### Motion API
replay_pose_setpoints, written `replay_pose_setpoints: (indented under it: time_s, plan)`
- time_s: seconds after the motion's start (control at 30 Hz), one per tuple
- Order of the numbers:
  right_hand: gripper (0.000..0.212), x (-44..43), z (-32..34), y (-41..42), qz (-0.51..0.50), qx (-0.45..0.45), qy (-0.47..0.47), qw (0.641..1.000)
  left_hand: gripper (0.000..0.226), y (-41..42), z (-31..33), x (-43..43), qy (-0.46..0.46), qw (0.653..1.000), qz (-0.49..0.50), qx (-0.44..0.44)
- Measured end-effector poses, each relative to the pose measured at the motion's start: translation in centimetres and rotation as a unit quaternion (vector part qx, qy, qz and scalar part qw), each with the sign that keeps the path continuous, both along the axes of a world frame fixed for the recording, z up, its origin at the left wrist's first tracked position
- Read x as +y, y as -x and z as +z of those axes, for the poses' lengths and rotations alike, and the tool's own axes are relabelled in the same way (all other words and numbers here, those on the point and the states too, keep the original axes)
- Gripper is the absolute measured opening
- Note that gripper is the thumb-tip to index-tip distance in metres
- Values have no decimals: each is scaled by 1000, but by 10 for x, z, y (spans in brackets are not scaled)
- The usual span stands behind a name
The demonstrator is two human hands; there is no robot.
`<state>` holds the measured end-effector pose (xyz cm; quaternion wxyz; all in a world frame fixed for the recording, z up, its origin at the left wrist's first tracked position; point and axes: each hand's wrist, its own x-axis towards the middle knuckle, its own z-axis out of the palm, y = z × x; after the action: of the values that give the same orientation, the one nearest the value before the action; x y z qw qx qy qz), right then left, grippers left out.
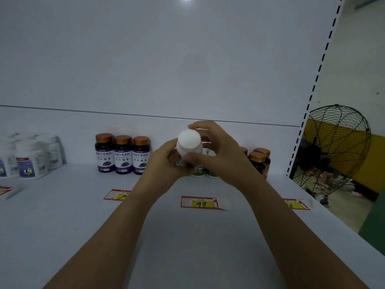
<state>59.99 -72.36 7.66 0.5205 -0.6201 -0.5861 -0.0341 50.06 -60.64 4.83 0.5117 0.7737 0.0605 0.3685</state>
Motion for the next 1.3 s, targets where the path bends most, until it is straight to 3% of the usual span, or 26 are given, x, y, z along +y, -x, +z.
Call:
replay_pose_setpoints:
  time_s: [0.17, 0.27, 0.4, 0.5, 0.73, 0.8, 0.93, 1.0, 1.03, 1.13, 1.3]
  plan:
    - [36, -8, 5, -8, -88, 110, 25, 990, 46, 4, 7, -6, 89, 981, -136, 102]
    - [39, -9, 7, -12, -101, 232, 70, 965, 46, 6, 11, -9, 259, 924, -248, 130]
    - [41, -14, 9, -15, -32, 389, 115, 913, 45, 13, 11, -8, 373, 861, -317, 140]
    - [42, -17, 8, -15, -14, 416, 124, 901, 43, 14, 9, -7, 400, 839, -341, 139]
    - [27, -16, 11, -19, -37, 404, 88, 910, 43, 9, 6, -3, 395, 843, -341, 133]
    - [22, -17, 13, -23, -63, 350, 74, 932, 43, 6, 4, -1, 365, 868, -313, 124]
    - [33, -20, 13, -26, -126, 172, 113, 970, 34, 2, 1, -2, 259, 925, -246, 126]
    - [35, -18, 8, -26, -167, 90, 121, 974, 32, 0, -3, -4, 85, 970, -152, 172]
    - [34, -16, 4, -26, -190, 59, 115, 973, 33, -2, -7, -5, -19, 975, -89, 202]
    - [35, -8, -8, -32, -232, 26, 96, 967, 48, -9, -20, -6, -214, 942, 31, 258]
    - [38, 1, -25, -43, -275, 37, 106, 955, 104, -14, -39, -3, -265, 899, 40, 346]
